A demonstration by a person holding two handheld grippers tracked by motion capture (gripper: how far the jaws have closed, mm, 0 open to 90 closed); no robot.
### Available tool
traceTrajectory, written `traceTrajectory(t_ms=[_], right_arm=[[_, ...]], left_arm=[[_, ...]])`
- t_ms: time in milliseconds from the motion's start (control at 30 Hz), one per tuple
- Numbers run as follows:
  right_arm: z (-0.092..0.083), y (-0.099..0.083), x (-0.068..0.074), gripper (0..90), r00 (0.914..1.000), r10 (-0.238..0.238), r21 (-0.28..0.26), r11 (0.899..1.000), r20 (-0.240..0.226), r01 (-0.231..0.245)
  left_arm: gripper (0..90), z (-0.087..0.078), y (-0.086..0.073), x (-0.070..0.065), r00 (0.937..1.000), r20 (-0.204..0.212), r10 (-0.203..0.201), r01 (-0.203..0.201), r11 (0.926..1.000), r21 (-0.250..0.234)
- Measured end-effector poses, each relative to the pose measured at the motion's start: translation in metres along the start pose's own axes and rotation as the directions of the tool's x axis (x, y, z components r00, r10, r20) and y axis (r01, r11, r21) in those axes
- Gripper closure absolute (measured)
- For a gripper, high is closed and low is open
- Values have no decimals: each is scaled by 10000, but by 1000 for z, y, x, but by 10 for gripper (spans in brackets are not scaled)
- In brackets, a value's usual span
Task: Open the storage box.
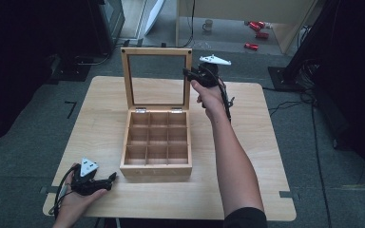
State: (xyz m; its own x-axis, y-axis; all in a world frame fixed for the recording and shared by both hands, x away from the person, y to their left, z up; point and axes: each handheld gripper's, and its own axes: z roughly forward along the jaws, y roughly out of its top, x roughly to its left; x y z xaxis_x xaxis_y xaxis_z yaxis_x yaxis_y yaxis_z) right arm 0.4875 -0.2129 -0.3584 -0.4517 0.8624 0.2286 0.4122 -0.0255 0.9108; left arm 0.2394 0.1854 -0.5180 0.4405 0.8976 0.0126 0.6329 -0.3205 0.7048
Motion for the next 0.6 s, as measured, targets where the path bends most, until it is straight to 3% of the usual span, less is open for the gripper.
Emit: traceTrajectory(t_ms=[467, 533, 600], right_arm=[[1, 1, -2, 662, 9998, 179, 47, 9998, -82, -178], [-2, -1, -1, 627, 9997, 216, -45, 9998, -147, -216], [-7, -2, 0, 538, 9989, 332, -290, 9990, -325, -341]], left_arm=[[123, 0, 0, 0, 10000, 6, -1, 1, 10000, -3], [123, 0, 0, 0, 10000, 6, -4, 4, 10000, -2], [123, 0, 0, 0, 10000, 13, -23, 23, 10000, -2]])
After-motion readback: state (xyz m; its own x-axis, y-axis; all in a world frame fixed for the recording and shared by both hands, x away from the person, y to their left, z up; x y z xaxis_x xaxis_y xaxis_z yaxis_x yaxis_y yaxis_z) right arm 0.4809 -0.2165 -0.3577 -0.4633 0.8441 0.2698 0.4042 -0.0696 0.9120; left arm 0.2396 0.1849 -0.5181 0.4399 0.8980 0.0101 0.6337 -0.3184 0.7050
